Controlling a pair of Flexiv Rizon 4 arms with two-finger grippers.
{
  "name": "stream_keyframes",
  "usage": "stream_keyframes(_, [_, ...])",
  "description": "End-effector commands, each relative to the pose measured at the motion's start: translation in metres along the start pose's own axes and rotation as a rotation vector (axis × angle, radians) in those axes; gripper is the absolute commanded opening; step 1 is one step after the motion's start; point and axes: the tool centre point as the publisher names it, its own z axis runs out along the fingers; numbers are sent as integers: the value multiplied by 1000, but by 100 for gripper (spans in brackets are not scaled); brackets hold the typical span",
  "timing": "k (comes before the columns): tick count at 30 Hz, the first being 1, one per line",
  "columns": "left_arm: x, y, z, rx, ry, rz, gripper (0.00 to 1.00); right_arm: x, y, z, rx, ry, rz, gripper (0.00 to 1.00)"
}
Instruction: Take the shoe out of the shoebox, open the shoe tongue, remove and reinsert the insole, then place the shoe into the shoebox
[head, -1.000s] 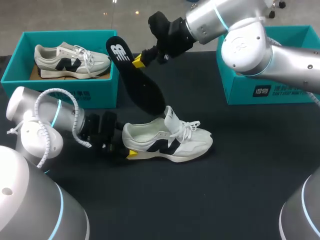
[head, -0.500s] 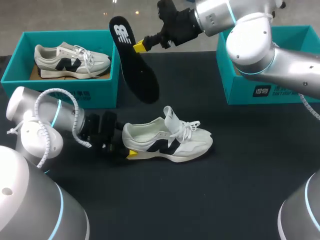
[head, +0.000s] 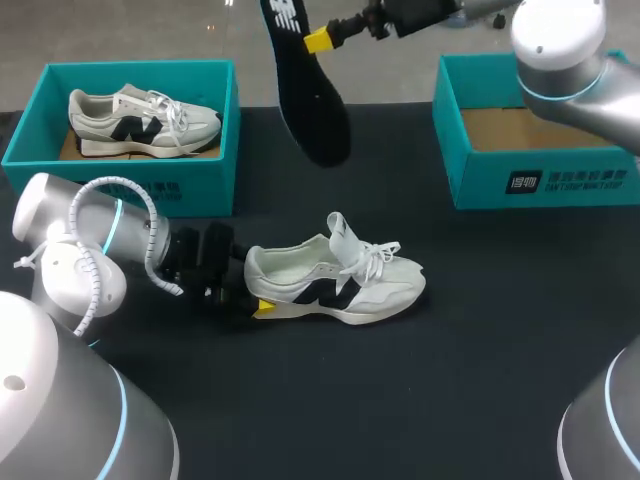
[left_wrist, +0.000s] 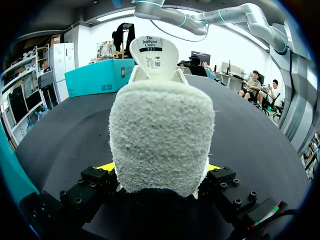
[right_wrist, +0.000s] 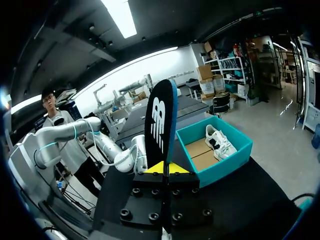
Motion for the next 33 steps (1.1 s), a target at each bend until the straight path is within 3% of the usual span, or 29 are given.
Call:
stream_keyframes(1, [1,3,1,0,-2,1,0,23,-15,-33,-25,-44,6,0])
stream_keyframes(9, [1,3,1,0,-2,1,0,48,-31,-65,-67,-128,37,0])
stream_keyframes(21, [1,3,1,0,-2,1,0,83,-55,-88,-110,-207,116,0])
stream_keyframes(33, [1,3,1,0,-2,1,0,84,-57,-90,-111,-225,128,0])
